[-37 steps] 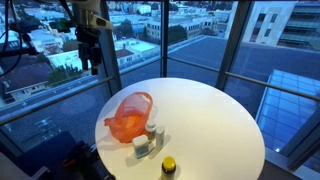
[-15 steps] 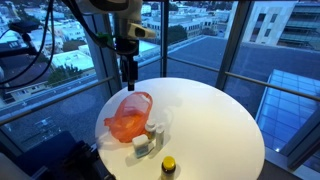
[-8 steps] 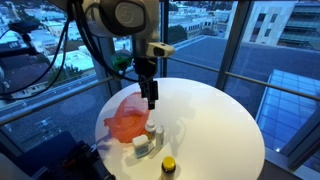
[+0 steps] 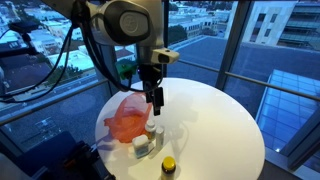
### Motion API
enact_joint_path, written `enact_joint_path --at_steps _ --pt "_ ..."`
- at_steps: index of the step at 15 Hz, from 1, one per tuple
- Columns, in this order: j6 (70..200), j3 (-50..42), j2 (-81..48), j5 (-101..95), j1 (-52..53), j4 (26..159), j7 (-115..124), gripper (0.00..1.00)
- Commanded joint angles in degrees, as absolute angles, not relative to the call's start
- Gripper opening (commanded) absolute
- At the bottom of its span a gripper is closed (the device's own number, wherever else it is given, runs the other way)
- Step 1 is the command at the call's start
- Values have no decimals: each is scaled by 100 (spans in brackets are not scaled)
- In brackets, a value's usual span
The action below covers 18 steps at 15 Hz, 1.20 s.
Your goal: Put the white lotion bottle in the plastic bag
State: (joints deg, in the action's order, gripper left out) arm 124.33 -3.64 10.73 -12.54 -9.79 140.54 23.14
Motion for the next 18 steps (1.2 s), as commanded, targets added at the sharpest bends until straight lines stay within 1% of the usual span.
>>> enact_joint_path --at_steps 1,11,18 --pt "12797 -486 944 -1140 -992 14111 2155 100" --pt "14452 -821 33 -429 -978 14500 1274 100" --pt "15052 -944 -524 -380 -999 14469 936 100"
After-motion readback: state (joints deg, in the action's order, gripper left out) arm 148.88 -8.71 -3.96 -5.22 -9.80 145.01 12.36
